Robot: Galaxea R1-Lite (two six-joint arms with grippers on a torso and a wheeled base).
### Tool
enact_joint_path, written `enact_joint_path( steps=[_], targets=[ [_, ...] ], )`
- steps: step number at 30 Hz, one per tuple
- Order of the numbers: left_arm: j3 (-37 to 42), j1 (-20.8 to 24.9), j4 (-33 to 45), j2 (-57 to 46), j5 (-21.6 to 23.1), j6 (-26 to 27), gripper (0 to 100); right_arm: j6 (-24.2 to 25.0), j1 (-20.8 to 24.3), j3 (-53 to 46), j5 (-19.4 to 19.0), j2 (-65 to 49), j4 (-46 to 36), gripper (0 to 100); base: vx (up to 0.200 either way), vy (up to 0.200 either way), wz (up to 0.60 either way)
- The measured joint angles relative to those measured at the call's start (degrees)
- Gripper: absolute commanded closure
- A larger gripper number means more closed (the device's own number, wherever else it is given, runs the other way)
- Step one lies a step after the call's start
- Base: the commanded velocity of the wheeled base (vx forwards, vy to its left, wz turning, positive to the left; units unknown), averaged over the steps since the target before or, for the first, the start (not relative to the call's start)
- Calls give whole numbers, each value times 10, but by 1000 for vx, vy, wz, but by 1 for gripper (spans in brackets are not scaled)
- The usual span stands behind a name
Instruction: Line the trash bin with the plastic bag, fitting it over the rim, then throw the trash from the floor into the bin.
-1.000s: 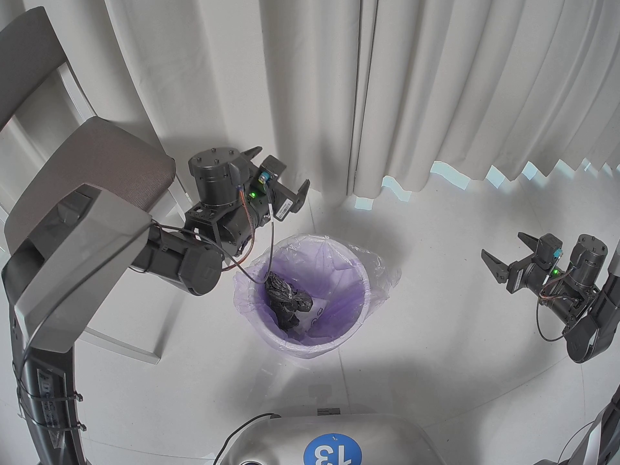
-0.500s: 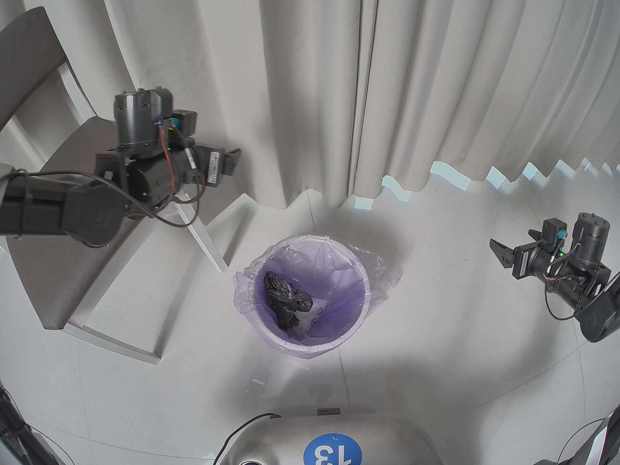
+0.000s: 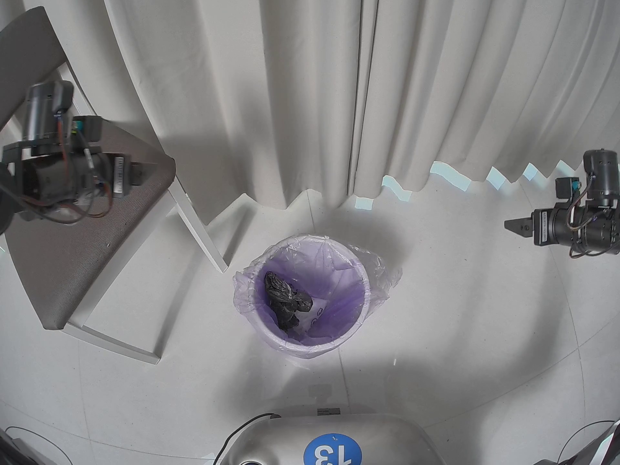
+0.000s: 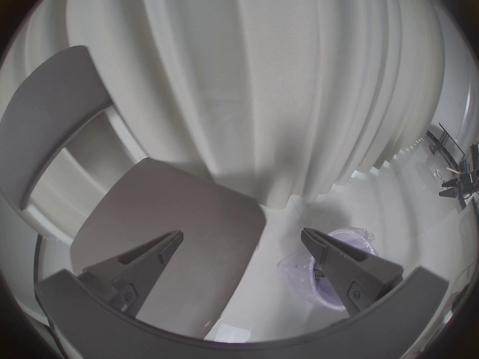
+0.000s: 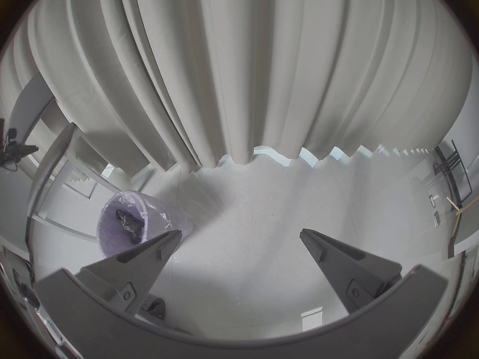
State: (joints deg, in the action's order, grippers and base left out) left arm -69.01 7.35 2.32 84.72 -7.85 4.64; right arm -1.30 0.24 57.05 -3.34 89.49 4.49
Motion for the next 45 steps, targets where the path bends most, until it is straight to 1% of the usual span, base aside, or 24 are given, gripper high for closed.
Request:
enact_joint_path(
  steps=[2, 4, 9, 10, 13, 21, 22, 24, 26, 29, 37, 42, 45],
  targets=[
    [8, -20, 18, -37, 8, -6, 0, 2, -2, 20, 2, -26, -35, 0, 0, 0, 0],
    [16, -36, 29, -72, 14, -10, 0, 4, -5, 33, 3, -53, -48, 0, 0, 0, 0],
    [42, -58, 49, -174, 24, -13, 0, 9, -9, 43, 4, -142, -28, 0, 0, 0, 0],
    [45, -60, 51, -183, 24, -13, 0, 9, -9, 42, 5, -154, -25, 0, 0, 0, 0],
    [69, -67, 63, -256, 25, -14, 0, 11, -10, 36, 6, -219, -17, 0, 0, 0, 0],
    [115, -74, 104, -412, 22, -14, 0, 14, -12, -2, 9, -386, -9, 0, 0, 0, 0],
    [118, -75, 120, -442, 20, -14, 0, 16, -12, -10, 9, -420, -10, 0, 0, 0, 0],
    [120, -76, 137, -465, 19, -12, 0, 18, -12, -16, 9, -447, -12, 0, 0, 0, 0],
    [118, -76, 171, -500, 17, -10, 0, 20, -12, -24, 10, -490, -21, 0, 0, 0, 0],
    [108, -76, 220, -545, 12, -7, 0, 21, -12, -31, 10, -546, -46, 0, 0, 0, 0],
    [64, -74, 376, -666, 4, -2, 0, 21, -12, -37, 10, -699, -181, 0, 0, 0, 0],
    [44, -74, 438, -739, 3, -1, 0, 19, -10, -34, 8, -785, -253, 0, 0, 0, 0],
    [38, -75, 465, -775, 3, 0, 0, 18, -6, -34, 7, -821, -274, 0, 0, 0, 0]
  ],
)
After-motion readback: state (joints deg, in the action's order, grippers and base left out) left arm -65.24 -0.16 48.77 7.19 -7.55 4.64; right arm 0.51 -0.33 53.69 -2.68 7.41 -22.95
